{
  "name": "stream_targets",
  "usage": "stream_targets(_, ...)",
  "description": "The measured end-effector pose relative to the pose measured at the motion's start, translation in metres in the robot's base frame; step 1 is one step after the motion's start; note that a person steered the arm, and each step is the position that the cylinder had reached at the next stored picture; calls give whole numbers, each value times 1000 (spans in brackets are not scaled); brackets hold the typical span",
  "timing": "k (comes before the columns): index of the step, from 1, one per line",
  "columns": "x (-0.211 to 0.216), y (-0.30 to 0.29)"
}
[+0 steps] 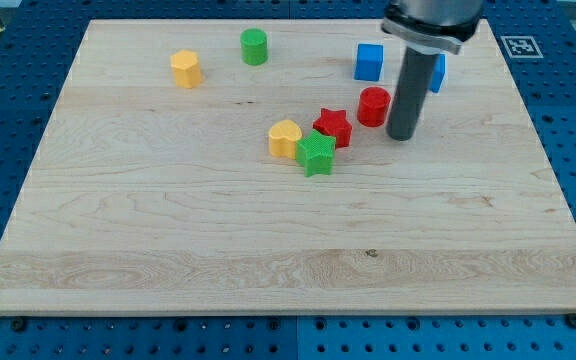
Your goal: Push the red circle above the yellow heart
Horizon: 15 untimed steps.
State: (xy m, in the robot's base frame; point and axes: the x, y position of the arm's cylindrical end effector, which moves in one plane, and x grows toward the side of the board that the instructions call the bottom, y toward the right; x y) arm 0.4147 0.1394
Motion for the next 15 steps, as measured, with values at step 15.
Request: stream_targets(15, -51, -127)
